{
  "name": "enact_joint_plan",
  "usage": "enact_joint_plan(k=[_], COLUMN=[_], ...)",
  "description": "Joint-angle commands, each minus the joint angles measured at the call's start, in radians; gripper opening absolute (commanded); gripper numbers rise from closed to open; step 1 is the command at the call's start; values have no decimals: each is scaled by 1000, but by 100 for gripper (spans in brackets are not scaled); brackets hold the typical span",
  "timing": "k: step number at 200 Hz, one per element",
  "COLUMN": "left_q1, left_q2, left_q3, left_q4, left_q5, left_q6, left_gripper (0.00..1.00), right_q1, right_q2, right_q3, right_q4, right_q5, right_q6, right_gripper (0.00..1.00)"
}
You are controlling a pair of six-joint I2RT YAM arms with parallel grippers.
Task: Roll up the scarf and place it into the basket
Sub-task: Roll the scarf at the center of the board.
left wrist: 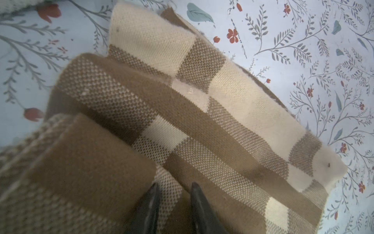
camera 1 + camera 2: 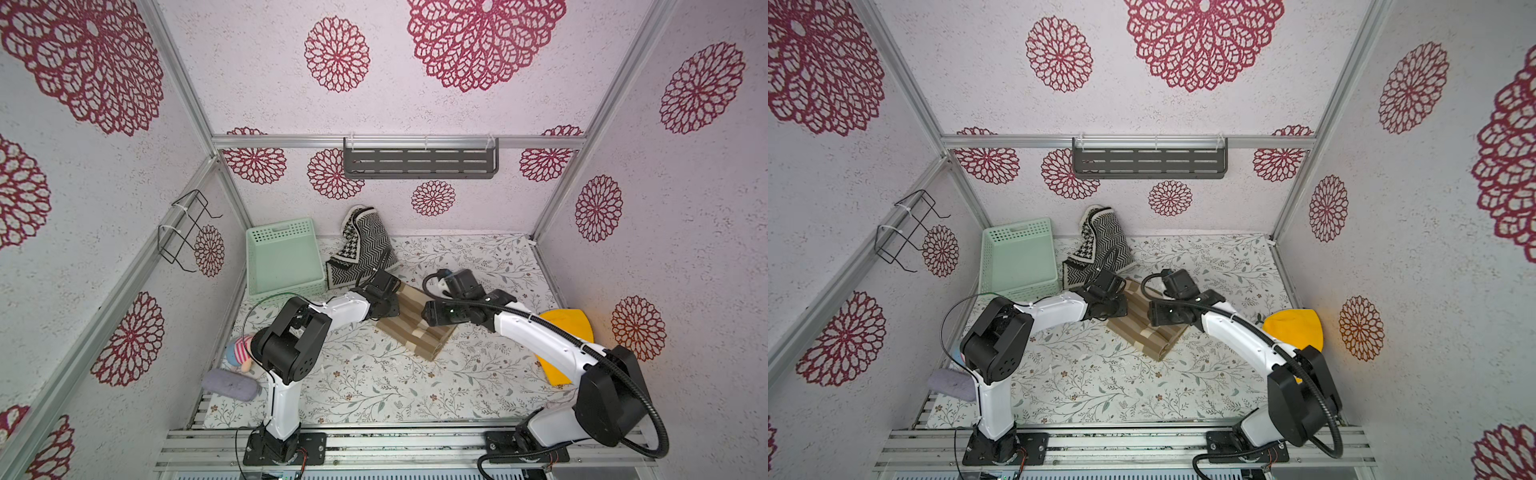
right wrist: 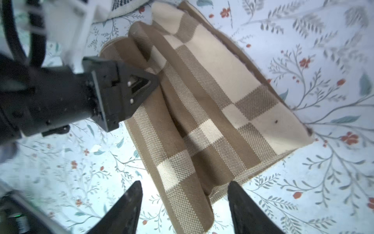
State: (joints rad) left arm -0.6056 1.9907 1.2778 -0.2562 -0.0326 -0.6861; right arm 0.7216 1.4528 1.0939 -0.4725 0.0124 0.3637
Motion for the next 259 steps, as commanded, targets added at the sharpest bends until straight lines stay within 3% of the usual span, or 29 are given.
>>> enact_joint_plan(k=[1, 44, 71, 104, 129, 153, 183, 203, 240, 259], left_q1=[6, 4, 7, 15, 37, 65, 88, 91, 87, 66], left_q2=[26, 42, 58, 50, 19, -61, -195, -301, -464, -496], left_q3=[8, 5, 5, 14, 18, 18, -12, -59, -196, -242], left_q4=[-31, -29, -25, -25, -23, -38, -79, -91, -79, -80], left_q5=[29, 57, 77, 97, 137, 151, 95, 29, -49, -58], left_q6=[-4, -3, -3, -6, -12, -14, 0, 1, -42, -50], left_gripper=[30, 30, 30, 34, 40, 49, 58, 59, 60, 59], right_q1=[173, 325, 346, 346, 339, 321, 288, 258, 107, 29], right_q2=[28, 156, 259, 330, 377, 408, 408, 368, 282, 260], right_q3=[7, -3, 1, -19, -19, -14, 22, 49, -4, -67], right_q4=[-30, -5, -16, -3, -26, -45, -67, -62, 85, 184], right_q5=[323, 482, 570, 564, 530, 471, 305, 90, -460, -627], right_q6=[-106, -177, -190, -197, -179, -155, -138, -113, 38, 126], right_gripper=[71, 78, 80, 80, 75, 61, 35, 30, 20, 19])
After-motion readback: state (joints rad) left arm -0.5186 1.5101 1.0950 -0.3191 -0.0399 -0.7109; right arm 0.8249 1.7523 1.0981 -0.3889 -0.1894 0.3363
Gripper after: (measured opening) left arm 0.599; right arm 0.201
